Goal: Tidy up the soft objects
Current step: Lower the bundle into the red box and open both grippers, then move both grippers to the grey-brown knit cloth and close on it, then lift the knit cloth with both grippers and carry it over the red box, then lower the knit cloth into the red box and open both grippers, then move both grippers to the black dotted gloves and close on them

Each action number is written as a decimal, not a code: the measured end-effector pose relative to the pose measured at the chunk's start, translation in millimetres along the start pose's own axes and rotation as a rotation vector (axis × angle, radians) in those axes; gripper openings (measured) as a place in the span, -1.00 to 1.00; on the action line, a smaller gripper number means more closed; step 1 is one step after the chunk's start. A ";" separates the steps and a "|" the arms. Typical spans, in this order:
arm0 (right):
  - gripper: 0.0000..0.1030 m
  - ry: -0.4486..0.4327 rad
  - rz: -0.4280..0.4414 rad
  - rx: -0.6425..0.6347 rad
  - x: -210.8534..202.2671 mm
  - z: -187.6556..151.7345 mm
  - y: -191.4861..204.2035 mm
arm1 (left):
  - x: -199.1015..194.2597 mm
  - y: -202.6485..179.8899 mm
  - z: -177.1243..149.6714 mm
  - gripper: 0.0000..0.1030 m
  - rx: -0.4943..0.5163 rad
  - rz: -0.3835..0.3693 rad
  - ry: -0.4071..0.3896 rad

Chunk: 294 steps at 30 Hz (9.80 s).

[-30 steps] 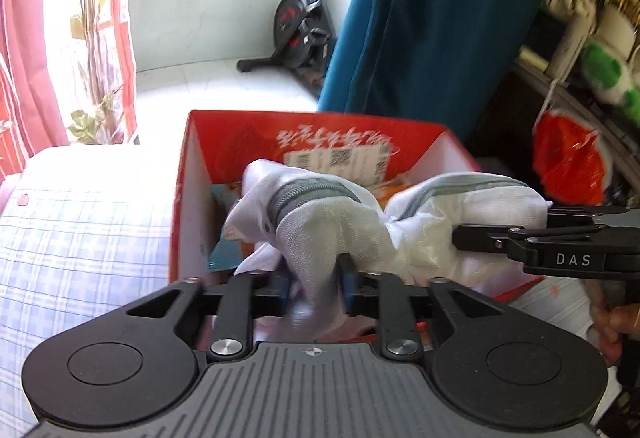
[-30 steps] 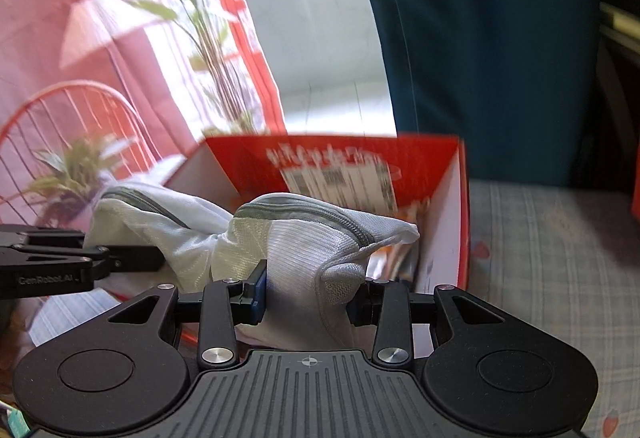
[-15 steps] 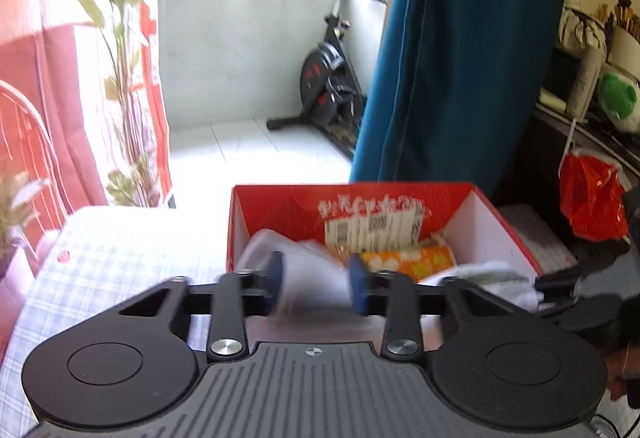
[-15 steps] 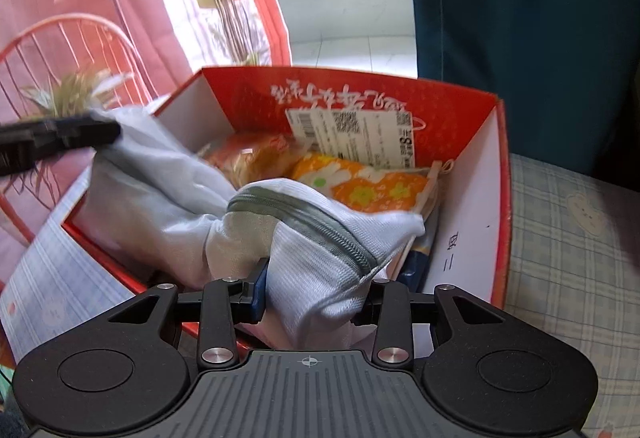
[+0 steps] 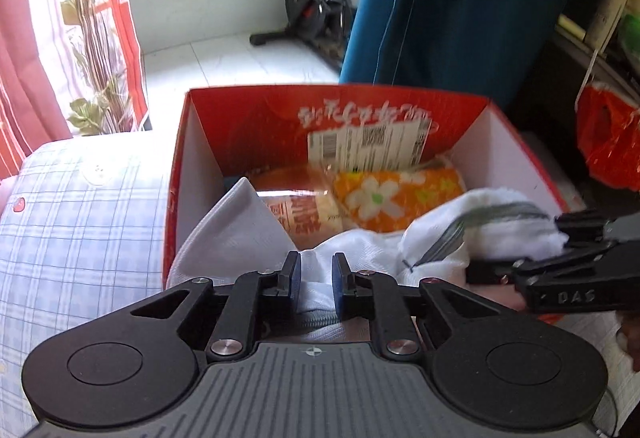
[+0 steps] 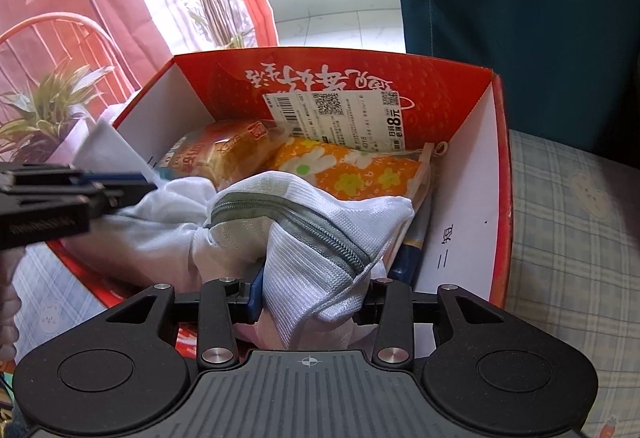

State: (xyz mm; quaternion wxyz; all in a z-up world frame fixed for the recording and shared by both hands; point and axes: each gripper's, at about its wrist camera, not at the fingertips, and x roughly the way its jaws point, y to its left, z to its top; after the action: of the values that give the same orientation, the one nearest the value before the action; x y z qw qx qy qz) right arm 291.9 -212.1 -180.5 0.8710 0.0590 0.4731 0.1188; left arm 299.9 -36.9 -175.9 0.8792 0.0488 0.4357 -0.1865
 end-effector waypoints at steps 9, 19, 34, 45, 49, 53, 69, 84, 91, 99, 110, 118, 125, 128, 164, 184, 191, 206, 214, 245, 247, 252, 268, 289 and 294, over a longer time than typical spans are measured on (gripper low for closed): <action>-0.22 0.022 -0.008 0.001 10.5 0.0 1.4 | 17.3 -2.3 -2.6 -0.67 0.047 0.020 0.088; -0.04 -0.034 -0.028 0.031 -16.0 -8.6 5.2 | -28.6 -8.2 -1.8 -0.16 0.040 0.013 -0.035; 0.11 -0.152 -0.103 -0.046 -87.7 -44.5 27.4 | -96.4 -31.5 -39.5 0.03 0.069 0.070 -0.159; 0.30 -0.184 -0.095 -0.099 -116.7 -83.3 39.2 | -128.4 -40.0 -89.0 0.06 0.075 0.052 -0.207; 0.64 -0.215 -0.118 -0.128 -115.6 -110.7 38.1 | -123.9 -40.4 -113.1 0.06 0.072 0.040 -0.199; 0.75 -0.217 -0.122 -0.118 -103.7 -139.5 30.6 | -111.3 -41.5 -135.2 0.06 0.063 0.016 -0.172; 0.88 -0.252 -0.241 0.079 -54.3 -208.7 0.9 | -47.5 -26.1 -186.7 0.11 -0.109 0.023 -0.087; 0.86 -0.334 -0.206 0.097 -29.6 -245.9 -6.0 | -48.7 -39.6 -211.1 0.22 -0.108 0.092 -0.166; 0.97 -0.335 -0.202 0.068 -27.7 -245.7 -4.4 | -48.8 -33.8 -216.8 0.39 -0.148 0.096 -0.179; 0.96 -0.340 -0.201 0.066 -28.7 -246.4 -3.5 | -45.8 -31.9 -217.5 0.40 -0.170 0.076 -0.167; 0.55 -0.367 -0.163 0.036 -32.7 -252.2 1.2 | -49.6 -32.1 -223.3 0.39 -0.168 0.056 -0.175; 0.09 -0.392 -0.133 -0.006 -34.4 -254.5 7.7 | -51.9 -35.4 -222.7 -0.12 -0.150 0.013 -0.187; -0.31 -0.411 -0.108 -0.064 -36.9 -257.7 16.1 | -53.1 -43.0 -223.0 -0.46 -0.108 0.019 -0.192; -0.35 -0.414 -0.102 -0.067 -37.5 -258.3 16.5 | -52.4 -43.5 -223.3 -0.47 -0.105 0.020 -0.192; -0.70 -0.454 -0.035 0.035 -46.8 -254.9 4.8 | -76.2 -49.2 -216.6 -0.71 -0.050 0.011 -0.288; -0.71 -0.644 0.033 -0.021 -128.5 -178.8 7.3 | -153.2 -45.8 -136.6 -0.71 0.025 0.000 -0.483; -0.71 -0.671 0.008 -0.065 -141.6 -125.1 2.6 | -152.6 -39.3 -87.9 -0.71 0.034 0.013 -0.499; -0.71 -0.599 -0.121 -0.103 -77.6 -22.6 -2.5 | -81.6 -6.4 4.5 -0.71 -0.020 0.098 -0.394; -0.71 -0.494 -0.125 -0.130 -40.9 2.5 -11.6 | -42.7 8.6 22.0 -0.71 -0.018 0.088 -0.321; 0.58 -0.400 -0.163 -0.133 -64.5 -20.5 1.8 | -78.8 -23.0 -7.1 0.89 0.084 0.119 -0.310; 0.77 -0.410 -0.171 -0.134 -69.4 -26.0 5.4 | -84.8 -23.6 -12.5 0.92 0.079 0.124 -0.304; 0.99 -0.426 -0.162 -0.124 -85.3 -42.0 14.7 | -102.6 -29.5 -33.9 1.00 0.071 0.120 -0.294; 0.99 -0.390 -0.107 -0.101 -114.5 -132.2 27.8 | -128.7 -57.0 -120.7 1.00 0.079 0.104 -0.303; 0.52 -0.038 -0.057 -0.113 -53.9 -256.6 22.9 | -53.2 -83.5 -191.6 0.77 0.128 -0.050 -0.120; 0.02 -0.065 -0.034 -0.150 -49.1 -246.0 25.6 | -36.7 -78.9 -198.7 0.16 0.095 -0.123 -0.068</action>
State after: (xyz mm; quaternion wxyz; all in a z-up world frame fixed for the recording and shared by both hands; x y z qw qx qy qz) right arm 56.2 -202.7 -269.4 0.8898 -0.0109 0.4351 0.1370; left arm 101.9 -50.1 -263.4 0.8771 0.0571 0.3984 -0.2622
